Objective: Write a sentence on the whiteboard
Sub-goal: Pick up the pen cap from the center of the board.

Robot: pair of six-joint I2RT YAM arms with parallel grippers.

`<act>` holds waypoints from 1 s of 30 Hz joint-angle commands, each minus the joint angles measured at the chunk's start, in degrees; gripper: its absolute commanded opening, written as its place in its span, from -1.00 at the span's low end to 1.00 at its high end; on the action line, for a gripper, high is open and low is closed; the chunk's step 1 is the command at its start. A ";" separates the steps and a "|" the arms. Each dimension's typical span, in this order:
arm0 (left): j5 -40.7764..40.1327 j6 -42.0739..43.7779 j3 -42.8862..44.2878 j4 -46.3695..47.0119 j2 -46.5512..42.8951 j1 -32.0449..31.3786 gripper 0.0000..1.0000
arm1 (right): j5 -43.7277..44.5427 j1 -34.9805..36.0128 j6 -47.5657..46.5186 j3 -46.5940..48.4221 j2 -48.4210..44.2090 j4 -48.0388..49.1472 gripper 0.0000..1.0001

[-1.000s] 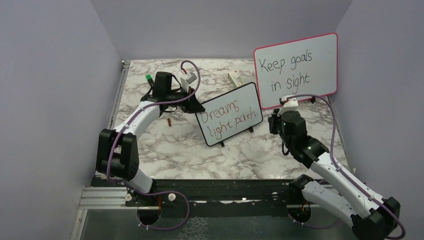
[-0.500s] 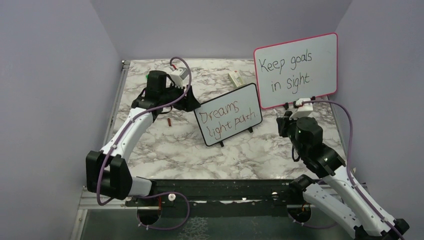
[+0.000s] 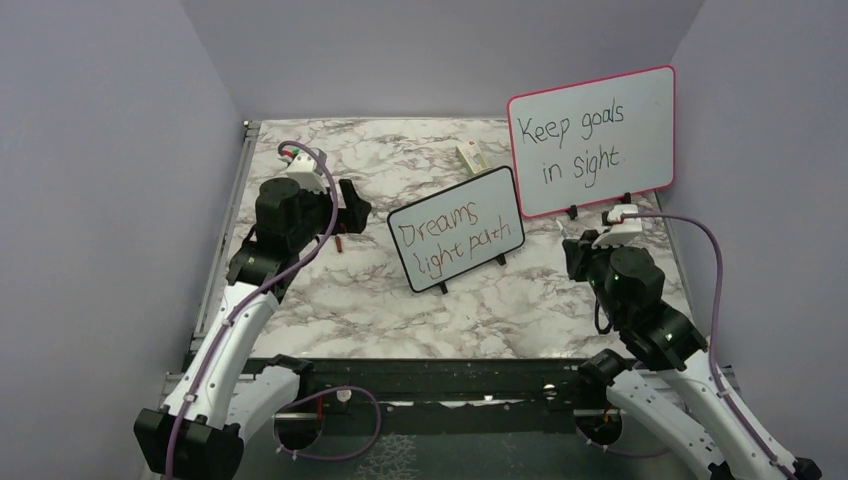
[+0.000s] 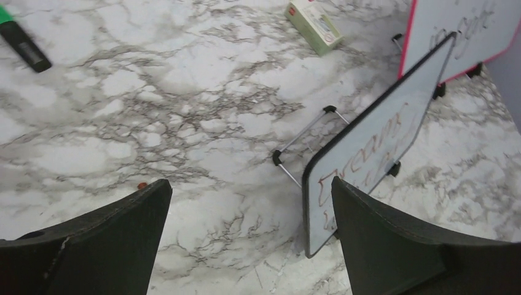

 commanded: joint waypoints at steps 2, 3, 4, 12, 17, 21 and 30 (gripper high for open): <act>-16.89 -6.67 -3.53 -1.67 -1.29 0.35 0.98 | -0.15 -0.37 -1.53 1.09 -2.45 -1.15 -0.99; -17.62 -7.21 -3.70 -2.41 -0.66 0.42 0.98 | -0.18 -0.37 -1.63 1.08 -2.77 -1.06 -0.99; -18.08 -7.47 -3.95 -2.99 0.20 0.44 0.98 | -0.26 -0.37 -1.74 0.93 -3.13 -0.88 -0.99; -21.33 -8.57 -4.13 -7.96 10.21 1.57 0.98 | -1.74 -0.37 -1.97 0.64 -4.01 -0.56 -0.99; -23.45 -9.72 -4.29 -8.71 15.98 2.42 0.66 | -2.74 -0.37 -1.95 0.51 -4.94 -0.32 -0.99; -22.48 -10.53 -3.64 -8.04 20.43 3.09 0.54 | -3.35 -0.37 -2.01 0.21 -5.76 0.13 -0.99; -20.36 -11.45 -1.04 -5.62 31.10 5.95 0.12 | -3.89 -0.37 -2.39 -0.06 -6.69 0.82 -0.99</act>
